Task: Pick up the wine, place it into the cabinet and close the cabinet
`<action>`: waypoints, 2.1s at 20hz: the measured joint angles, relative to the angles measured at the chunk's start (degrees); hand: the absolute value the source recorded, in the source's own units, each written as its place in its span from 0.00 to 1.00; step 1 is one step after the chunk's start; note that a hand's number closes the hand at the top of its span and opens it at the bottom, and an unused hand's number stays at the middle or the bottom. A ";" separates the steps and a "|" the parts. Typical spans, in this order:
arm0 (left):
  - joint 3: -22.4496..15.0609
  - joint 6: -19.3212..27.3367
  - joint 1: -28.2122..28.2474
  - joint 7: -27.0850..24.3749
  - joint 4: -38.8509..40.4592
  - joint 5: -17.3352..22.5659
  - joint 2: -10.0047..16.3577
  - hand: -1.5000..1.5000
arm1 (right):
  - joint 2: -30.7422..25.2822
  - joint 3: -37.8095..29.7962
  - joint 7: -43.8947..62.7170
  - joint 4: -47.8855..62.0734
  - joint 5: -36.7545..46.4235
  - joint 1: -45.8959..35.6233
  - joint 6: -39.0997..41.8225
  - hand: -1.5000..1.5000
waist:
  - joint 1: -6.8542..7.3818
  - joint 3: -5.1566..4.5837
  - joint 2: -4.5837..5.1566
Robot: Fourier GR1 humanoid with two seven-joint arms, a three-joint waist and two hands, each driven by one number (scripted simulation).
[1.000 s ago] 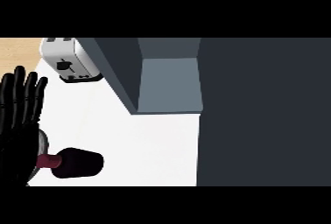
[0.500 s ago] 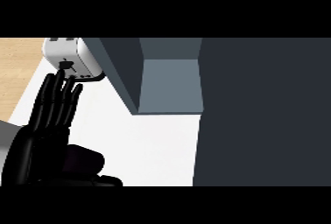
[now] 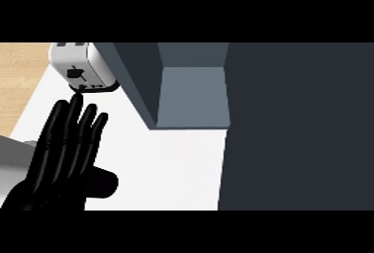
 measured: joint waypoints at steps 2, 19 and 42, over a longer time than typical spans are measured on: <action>-3.67 2.68 -0.78 3.11 -1.40 -3.44 -0.04 0.00 | 0.14 0.94 1.25 -0.58 0.47 -0.44 -0.71 0.00 | 0.04 0.00 -0.02; -15.24 13.23 -6.79 16.80 0.37 -14.81 -0.11 0.00 | -0.66 4.14 6.91 -2.42 2.37 -2.48 -4.77 0.00 | 0.30 0.02 -0.32; -0.97 10.22 -5.09 21.51 -0.79 -17.55 9.43 0.00 | -2.39 6.02 7.32 -2.75 3.26 -2.78 -7.71 0.00 | 0.56 -0.10 -0.45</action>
